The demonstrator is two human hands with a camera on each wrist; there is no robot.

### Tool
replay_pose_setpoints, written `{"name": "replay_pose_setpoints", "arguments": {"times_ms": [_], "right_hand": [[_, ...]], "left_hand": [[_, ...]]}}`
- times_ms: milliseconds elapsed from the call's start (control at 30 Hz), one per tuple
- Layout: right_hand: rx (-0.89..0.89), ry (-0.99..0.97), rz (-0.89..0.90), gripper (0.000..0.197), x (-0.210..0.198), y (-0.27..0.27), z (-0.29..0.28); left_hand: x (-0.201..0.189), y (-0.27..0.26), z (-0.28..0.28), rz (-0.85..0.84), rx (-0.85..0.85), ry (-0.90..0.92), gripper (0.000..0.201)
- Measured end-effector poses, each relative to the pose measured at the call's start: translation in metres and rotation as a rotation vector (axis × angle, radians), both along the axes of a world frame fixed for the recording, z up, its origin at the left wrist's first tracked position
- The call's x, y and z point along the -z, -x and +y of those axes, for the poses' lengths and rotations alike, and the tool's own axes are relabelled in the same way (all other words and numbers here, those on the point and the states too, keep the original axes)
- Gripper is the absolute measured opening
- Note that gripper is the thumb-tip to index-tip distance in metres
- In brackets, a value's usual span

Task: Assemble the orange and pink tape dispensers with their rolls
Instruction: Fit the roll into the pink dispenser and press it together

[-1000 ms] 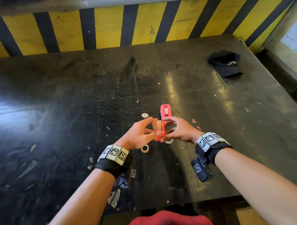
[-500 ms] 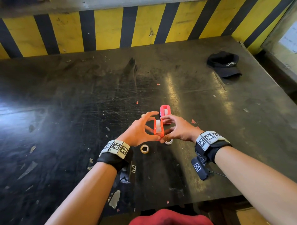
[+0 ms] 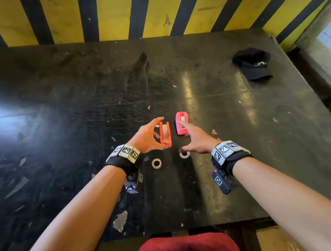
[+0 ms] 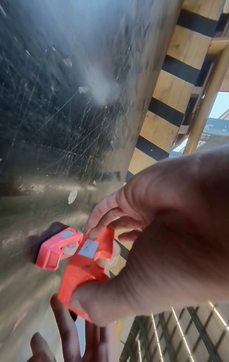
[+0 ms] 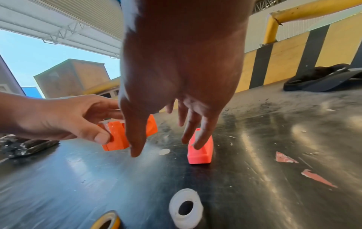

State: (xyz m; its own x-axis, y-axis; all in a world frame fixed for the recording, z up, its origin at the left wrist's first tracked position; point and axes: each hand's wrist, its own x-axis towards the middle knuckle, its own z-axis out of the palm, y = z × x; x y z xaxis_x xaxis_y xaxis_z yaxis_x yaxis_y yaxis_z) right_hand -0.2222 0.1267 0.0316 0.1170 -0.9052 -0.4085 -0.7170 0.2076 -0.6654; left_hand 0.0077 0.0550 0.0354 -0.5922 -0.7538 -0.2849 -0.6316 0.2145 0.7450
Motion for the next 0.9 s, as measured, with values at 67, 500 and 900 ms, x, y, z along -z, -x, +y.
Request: {"name": "replay_pose_setpoints", "arguments": {"times_ms": [67,500,900], "right_hand": [[0.021,0.020,0.080,0.111,0.008,0.016,-0.011],[-0.081,0.004,0.358,0.128,0.063,0.048,-0.082],[-0.089,0.046,0.382,0.115,0.078,0.044,-0.094]], "left_hand": [[0.009,0.007,-0.012,-0.045,-0.030,0.011,0.117],[0.078,0.052,-0.061,-0.269,-0.115,0.034,0.113],[0.090,0.054,-0.061,-0.255,-0.115,0.016,0.129]]}}
